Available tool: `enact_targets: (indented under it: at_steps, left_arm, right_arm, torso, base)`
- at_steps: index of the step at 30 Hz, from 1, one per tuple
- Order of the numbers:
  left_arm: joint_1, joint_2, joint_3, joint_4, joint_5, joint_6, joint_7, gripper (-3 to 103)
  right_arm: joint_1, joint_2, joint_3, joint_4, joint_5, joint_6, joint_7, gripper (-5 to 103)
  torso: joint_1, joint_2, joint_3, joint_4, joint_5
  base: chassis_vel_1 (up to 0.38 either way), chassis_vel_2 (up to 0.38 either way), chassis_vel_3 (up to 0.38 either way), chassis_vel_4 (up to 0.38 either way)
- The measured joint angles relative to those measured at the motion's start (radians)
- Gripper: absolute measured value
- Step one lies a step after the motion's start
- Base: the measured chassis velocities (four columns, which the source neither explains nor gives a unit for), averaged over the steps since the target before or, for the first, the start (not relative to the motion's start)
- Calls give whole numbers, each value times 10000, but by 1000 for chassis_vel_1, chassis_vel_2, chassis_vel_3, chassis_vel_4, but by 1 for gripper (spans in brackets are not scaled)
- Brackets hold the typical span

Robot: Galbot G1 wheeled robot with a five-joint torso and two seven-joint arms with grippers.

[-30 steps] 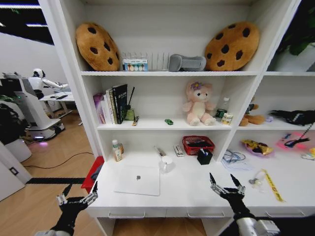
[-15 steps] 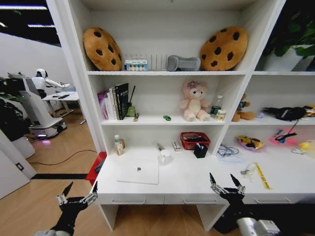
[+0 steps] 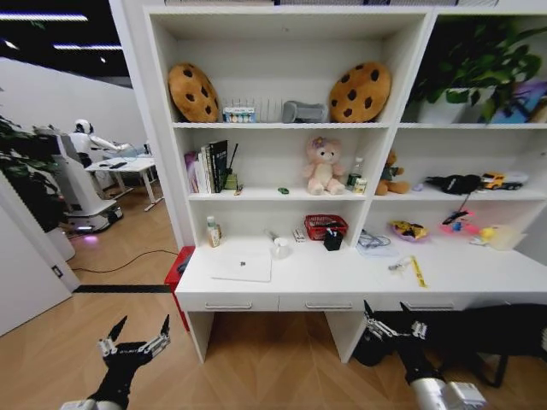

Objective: Organize the objects on the table.

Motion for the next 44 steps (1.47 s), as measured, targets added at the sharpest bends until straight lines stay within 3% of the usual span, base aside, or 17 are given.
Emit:
enact_targets:
  at_steps: [2,3,4,9,16,22,44]
  left_arm:
    - [1,0,-2,-1,0,0,0,100]
    - [1,0,-1,0,0,0,0,100]
    - [2,0,-4,0,0,0,-2,100]
    - [-2,0,1,0,0,0,-1,100]
    - [-3,0,1,1,0,0,-1,100]
    - [-2,1,1,1,0,0,0,100]
    - [0,0,0,2,0,0,0,100]
  right_arm:
    - [-4,1,-2,0,0,0,-1,100]
    - [-7,0,0,1,0,0,-1,100]
    - [-5,0,-3,1,0,0,-3,100]
    - [-7,1,-1,1,0,0,-1,100]
    - [8,-1,-1,0,0,0,-1,100]
    - [7,-1,-1,1,0,0,-1,100]
    - [2,-1,-1,0,0,0,-1,100]
  torso:
    - [-1,2,-1,0,13]
    - [-5,7,-5,2,-7]
    - [-4,6,-4,9,-3]
    - [-2,2,0,-8,0]
    - [18,-10,6,7,2]
    - [16,-9,4,-2,0]
    - [6,-3,2,0,1]
  base:
    - [334,-324,-268,285]
    - [196,-244,-268,249]
    - [196,6,-212,249]
    - [31,-8,-118,74]
    - [-57,36,83,-25]
    - [-22,29,19,-22]
    - [0,0,0,0]
